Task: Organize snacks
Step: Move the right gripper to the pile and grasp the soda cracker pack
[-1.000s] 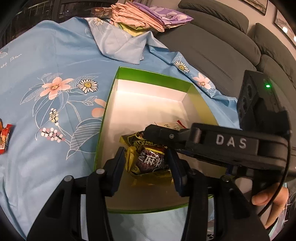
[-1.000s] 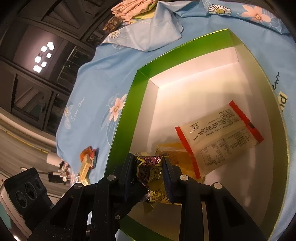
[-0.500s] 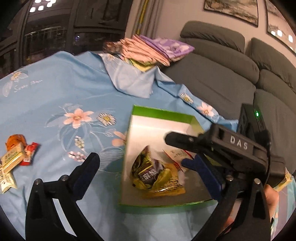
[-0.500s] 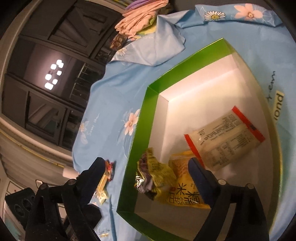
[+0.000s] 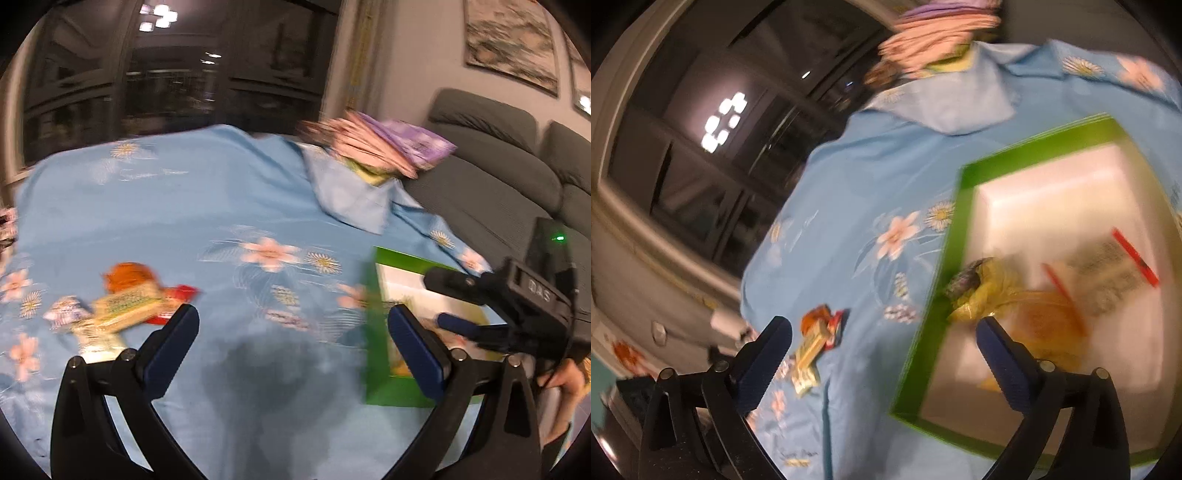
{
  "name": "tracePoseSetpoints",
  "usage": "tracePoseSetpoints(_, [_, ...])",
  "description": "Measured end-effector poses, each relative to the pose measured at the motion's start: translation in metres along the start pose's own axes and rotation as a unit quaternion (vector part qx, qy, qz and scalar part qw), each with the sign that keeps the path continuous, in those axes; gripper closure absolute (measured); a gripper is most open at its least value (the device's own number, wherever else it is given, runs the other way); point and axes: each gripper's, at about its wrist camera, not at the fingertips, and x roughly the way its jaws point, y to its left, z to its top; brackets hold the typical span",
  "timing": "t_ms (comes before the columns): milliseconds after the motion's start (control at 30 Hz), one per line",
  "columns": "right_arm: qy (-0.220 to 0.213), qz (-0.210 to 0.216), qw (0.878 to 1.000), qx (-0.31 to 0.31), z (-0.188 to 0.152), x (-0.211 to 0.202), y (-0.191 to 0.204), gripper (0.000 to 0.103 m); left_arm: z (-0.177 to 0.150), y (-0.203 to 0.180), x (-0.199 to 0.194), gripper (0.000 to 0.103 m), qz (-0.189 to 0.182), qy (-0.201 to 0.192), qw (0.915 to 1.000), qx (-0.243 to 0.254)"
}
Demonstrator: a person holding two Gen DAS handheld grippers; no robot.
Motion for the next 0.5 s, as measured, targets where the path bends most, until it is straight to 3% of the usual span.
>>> tracePoseSetpoints(200, [0.05,-0.082,0.987,-0.128,-0.017,0.048,0.064,0.001,-0.013,0.084,-0.015,0.0,0.061,-0.004,0.9976,-0.034])
tracePoseSetpoints(333, [0.112,0.002,0.987,-0.113,-0.019,0.077,0.087,0.001,-0.03,0.142,-0.012,0.0,0.062,0.018,0.9942,-0.085])
tracePoseSetpoints(400, [0.12,0.037,0.985,-0.116,-0.017,0.087,0.102,0.001,-0.037,0.16,-0.011,0.0,0.064,0.022,0.9927,-0.1])
tracePoseSetpoints(500, [0.134,0.058,0.981,-0.129,-0.016,0.109,0.126,0.001,-0.043,0.187,-0.004,0.0,0.066,0.023,0.9891,-0.13])
